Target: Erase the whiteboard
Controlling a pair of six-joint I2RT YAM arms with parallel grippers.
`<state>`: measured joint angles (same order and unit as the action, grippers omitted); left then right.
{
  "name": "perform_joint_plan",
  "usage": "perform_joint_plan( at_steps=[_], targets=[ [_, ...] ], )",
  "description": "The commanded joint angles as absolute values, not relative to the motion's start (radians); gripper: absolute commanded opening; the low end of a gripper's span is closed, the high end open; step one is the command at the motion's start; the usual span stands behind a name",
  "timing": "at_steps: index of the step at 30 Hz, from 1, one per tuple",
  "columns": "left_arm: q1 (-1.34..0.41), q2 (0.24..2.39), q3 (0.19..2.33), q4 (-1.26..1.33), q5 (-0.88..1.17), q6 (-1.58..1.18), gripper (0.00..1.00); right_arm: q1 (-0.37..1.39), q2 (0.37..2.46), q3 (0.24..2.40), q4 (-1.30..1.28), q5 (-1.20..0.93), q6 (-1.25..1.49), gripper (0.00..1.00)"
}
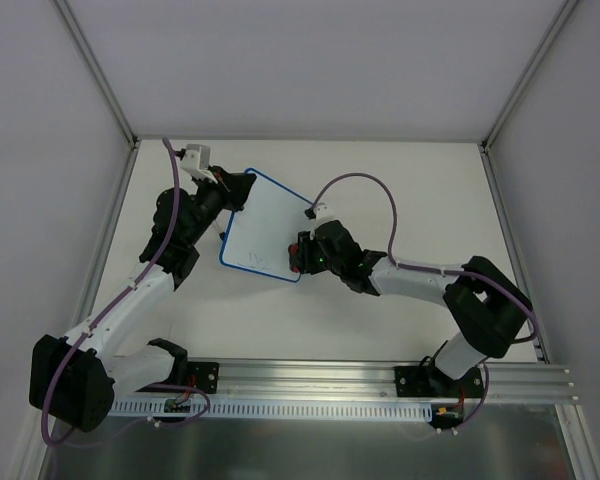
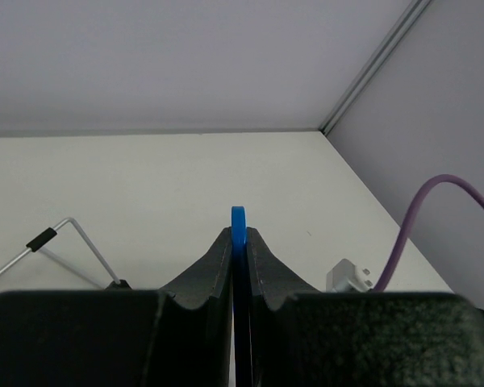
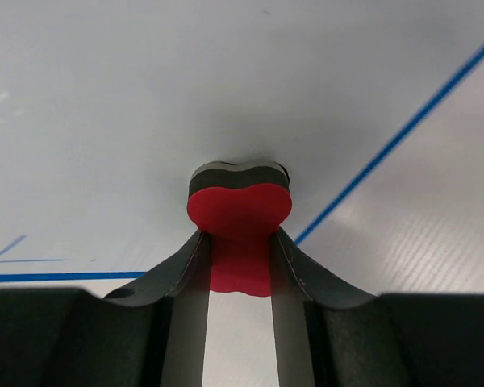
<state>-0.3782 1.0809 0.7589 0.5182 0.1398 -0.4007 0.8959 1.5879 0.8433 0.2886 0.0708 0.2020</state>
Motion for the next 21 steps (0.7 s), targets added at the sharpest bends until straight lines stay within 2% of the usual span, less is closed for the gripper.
perform_joint_plan(
  at_steps=[1,13,16,21],
  targets=[
    [-0.397,1.075,0.784,0.549,0.204,-0.403,0.0,0.881,1.631,0.839,0.357,0.081,0.218,0.0],
    [-0.397,1.103,0.79,0.549,0.21,-0.413,0.0,0.999,1.595,1.015,0.35,-0.054,0.065,0.0],
    [-0.397,1.111,0.798,0.546,0.215,-0.416,0.0,1.026,1.6,1.074,0.339,-0.158,-0.032,0.0],
    [-0.397,1.118,0.808,0.535,0.224,-0.413,0.0,1.065,1.571,1.114,0.321,-0.173,-0.194,0.0]
  ],
)
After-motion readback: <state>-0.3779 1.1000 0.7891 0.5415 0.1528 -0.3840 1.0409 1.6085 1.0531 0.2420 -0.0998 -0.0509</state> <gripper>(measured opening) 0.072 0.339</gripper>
